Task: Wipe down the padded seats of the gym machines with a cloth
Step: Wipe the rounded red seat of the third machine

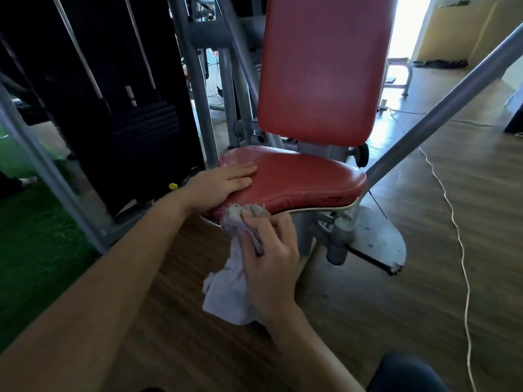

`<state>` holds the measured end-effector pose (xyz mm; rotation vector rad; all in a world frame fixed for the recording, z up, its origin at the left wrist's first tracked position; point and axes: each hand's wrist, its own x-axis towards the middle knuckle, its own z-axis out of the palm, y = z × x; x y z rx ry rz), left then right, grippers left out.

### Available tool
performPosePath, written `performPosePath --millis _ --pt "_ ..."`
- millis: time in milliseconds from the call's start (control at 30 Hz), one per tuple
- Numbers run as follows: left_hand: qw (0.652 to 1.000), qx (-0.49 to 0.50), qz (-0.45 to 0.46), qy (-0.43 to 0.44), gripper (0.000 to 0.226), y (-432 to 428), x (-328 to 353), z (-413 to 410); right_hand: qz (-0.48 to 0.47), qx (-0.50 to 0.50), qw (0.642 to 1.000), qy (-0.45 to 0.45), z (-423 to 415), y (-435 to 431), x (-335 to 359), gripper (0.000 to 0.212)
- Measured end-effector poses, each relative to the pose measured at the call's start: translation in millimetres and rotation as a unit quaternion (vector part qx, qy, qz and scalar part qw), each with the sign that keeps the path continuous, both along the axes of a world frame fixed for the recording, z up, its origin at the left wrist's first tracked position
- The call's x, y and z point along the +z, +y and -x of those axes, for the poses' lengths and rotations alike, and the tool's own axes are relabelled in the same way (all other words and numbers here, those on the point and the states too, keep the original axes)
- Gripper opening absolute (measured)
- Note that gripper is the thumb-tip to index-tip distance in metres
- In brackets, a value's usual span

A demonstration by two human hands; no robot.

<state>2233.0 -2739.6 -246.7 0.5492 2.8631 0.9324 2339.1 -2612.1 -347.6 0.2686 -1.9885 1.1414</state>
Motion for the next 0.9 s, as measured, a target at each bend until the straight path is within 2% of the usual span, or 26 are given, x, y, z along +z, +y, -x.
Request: performPosePath --millis 100,200,300,400,467,567,667,800,900 --pt "1.0 0.003 -0.024 -0.007 0.041 -5.0 -2.7 4.9 0.049 -0.059 0.997 -0.015 25.2 28.4 3.9 0.017" --pt "0.997 0.008 -0.063 -0.041 0.038 -10.2 -5.0 10.7 0.04 -0.097 0.994 -0.02 37.3 40.9 6.2 0.016" --pt "0.995 0.002 -0.084 -0.049 0.036 -13.4 -7.9 14.6 0.029 -0.052 0.998 0.001 20.2 20.3 -1.2 0.017" --pt "0.995 0.007 -0.086 -0.043 0.035 -14.0 -9.4 14.8 -0.023 -0.008 0.999 0.023 10.8 14.2 -8.7 0.011" --pt "0.996 0.007 -0.084 -0.028 0.035 -14.3 -10.9 14.7 -0.038 -0.035 0.998 0.022 21.0 27.6 -7.6 0.009" --pt "0.996 0.017 -0.084 -0.016 0.033 -13.5 -12.3 14.3 0.029 -0.096 0.995 0.001 39.1 49.0 -6.4 0.016" --pt "0.996 0.017 -0.086 -0.014 0.032 -9.8 -12.4 13.7 0.036 -0.081 0.996 -0.015 29.3 32.4 -10.0 0.016" --pt "0.994 0.019 -0.101 -0.021 0.033 -11.2 -14.1 14.5 -0.042 -0.036 0.998 0.005 18.6 27.3 -13.7 0.011" --pt "0.996 0.019 -0.081 -0.013 0.031 -13.9 -16.3 17.5 0.016 -0.076 0.996 -0.036 37.3 49.6 -6.4 0.01"
